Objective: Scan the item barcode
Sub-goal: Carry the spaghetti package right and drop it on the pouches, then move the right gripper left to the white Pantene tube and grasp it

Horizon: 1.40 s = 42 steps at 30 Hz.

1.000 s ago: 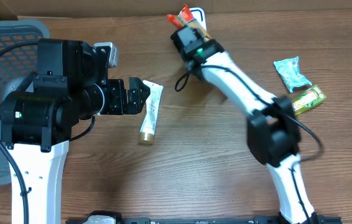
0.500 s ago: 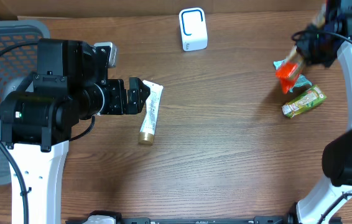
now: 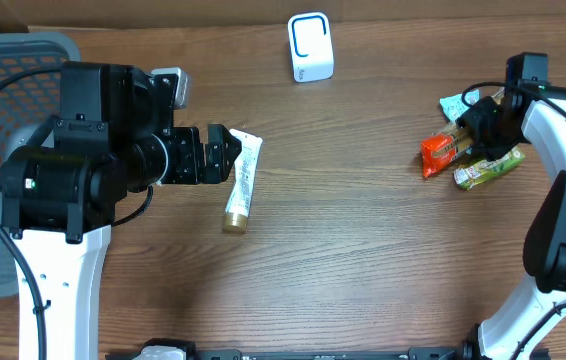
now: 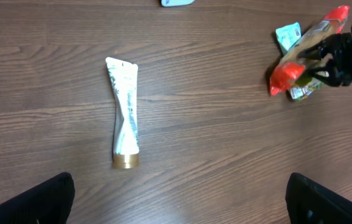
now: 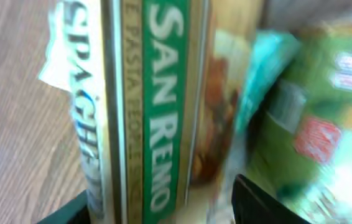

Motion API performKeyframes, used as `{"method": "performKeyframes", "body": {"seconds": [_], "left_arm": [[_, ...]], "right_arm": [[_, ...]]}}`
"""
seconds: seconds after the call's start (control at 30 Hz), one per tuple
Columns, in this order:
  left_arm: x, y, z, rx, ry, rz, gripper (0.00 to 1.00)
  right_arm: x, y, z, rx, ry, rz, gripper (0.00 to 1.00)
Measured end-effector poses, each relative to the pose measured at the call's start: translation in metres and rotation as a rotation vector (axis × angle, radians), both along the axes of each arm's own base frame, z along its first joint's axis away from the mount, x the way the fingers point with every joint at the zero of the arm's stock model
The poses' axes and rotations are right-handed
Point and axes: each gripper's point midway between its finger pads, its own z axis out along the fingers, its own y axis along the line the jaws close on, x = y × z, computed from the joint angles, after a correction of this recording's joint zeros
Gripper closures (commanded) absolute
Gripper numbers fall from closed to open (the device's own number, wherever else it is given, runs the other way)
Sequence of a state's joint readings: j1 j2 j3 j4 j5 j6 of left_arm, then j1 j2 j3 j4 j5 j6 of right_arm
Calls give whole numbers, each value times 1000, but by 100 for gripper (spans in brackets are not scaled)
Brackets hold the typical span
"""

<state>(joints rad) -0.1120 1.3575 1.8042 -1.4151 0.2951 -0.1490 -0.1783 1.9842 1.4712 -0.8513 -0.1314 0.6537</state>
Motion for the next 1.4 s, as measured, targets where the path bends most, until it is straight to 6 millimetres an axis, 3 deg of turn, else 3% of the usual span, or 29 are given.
{"method": "performKeyframes", "body": {"seconds": [0.13, 0.3, 0.37, 0.4, 0.47, 0.57, 0.77, 0.97, 1.07, 1.17, 1.3, 1.4], "left_arm": [[0, 0, 0, 0, 0, -1, 0], [0, 0, 0, 0, 0, 0, 0], [0, 0, 0, 0, 0, -1, 0], [0, 0, 0, 0, 0, 0, 0], [0, 0, 0, 0, 0, 0, 0], [0, 0, 0, 0, 0, 0, 1], [0, 0, 0, 0, 0, 0, 0], [0, 0, 0, 0, 0, 0, 1], [0, 0, 0, 0, 0, 0, 0], [0, 0, 0, 0, 0, 0, 1], [0, 0, 0, 0, 0, 0, 1], [0, 0, 0, 0, 0, 0, 0]], "right_arm": [[-9, -8, 23, -2, 4, 2, 32], [4, 2, 108, -30, -202, 115, 6], [3, 22, 146, -38, -293, 180, 5], [1, 41, 166, -32, -342, 234, 5], [-1, 76, 177, -4, -374, 323, 4], [-1, 127, 167, 38, -362, 444, 4], [0, 240, 111, 119, -321, 665, 4], [-27, 361, 69, 173, -352, 920, 5], [-49, 410, 50, 196, -365, 1024, 5], [-64, 442, 25, 206, -364, 1080, 7], [-71, 457, -1, 189, -345, 1097, 12], [-73, 455, -11, 151, -325, 1080, 17]]}}
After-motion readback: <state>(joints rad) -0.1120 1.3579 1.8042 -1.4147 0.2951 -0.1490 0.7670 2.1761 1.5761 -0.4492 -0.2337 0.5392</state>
